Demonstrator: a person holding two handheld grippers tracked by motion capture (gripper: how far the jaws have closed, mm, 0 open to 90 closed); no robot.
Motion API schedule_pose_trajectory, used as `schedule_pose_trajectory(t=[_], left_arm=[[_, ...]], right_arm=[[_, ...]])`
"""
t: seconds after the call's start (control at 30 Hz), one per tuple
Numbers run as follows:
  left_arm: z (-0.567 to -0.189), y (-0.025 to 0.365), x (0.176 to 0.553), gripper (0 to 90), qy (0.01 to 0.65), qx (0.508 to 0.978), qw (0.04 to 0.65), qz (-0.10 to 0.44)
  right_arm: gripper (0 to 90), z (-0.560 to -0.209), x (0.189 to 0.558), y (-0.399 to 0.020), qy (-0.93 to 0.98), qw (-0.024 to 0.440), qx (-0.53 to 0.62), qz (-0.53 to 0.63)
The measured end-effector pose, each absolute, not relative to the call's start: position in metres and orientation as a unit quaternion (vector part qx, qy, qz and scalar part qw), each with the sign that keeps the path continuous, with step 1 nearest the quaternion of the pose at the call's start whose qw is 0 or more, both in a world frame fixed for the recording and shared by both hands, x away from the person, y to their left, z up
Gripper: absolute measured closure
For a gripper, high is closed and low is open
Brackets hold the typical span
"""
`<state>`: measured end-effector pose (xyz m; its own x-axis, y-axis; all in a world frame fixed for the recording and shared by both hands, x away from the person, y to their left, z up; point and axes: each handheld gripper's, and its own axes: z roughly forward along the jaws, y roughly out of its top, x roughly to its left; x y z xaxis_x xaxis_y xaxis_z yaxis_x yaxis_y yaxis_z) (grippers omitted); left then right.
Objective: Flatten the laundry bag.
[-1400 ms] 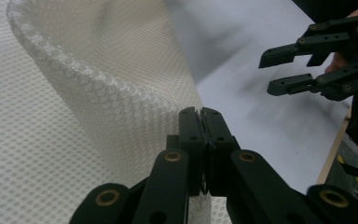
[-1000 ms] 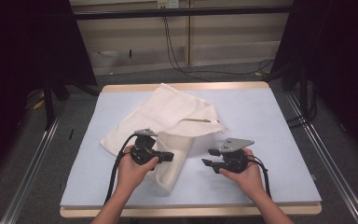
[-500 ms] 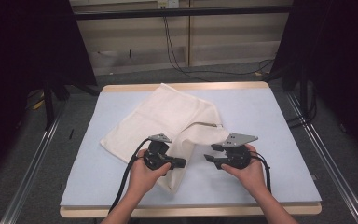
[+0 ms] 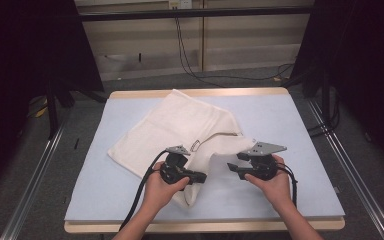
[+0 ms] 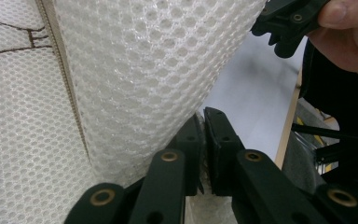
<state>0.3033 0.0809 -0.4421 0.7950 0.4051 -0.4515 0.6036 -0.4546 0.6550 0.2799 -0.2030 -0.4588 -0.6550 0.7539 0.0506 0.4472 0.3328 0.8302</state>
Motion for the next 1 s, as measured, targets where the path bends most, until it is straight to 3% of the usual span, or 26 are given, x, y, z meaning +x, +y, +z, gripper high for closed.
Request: schedule_pose_trajectory(t=[0.37, 0.67, 0.87, 1.0], left_arm=[[-0.437, 0.08, 0.299, 64.3, 0.289, 0.839, 0.439, -0.143], [-0.429, 0.079, 0.297, 54.4, 0.275, 0.841, 0.442, -0.144], [-0.417, 0.081, 0.294, 56.0, 0.261, 0.848, 0.443, -0.129], [-0.416, 0.087, 0.296, 66.9, 0.264, 0.843, 0.451, -0.128]], right_arm=[[46.6, -0.463, 0.28, -0.212, 0.8, 0.17, 0.381, 0.431], [47.2, -0.466, 0.283, -0.218, 0.799, 0.169, 0.388, 0.426], [47.2, -0.468, 0.282, -0.217, 0.803, 0.167, 0.389, 0.42], [47.5, -0.469, 0.281, -0.216, 0.809, 0.16, 0.383, 0.416]])
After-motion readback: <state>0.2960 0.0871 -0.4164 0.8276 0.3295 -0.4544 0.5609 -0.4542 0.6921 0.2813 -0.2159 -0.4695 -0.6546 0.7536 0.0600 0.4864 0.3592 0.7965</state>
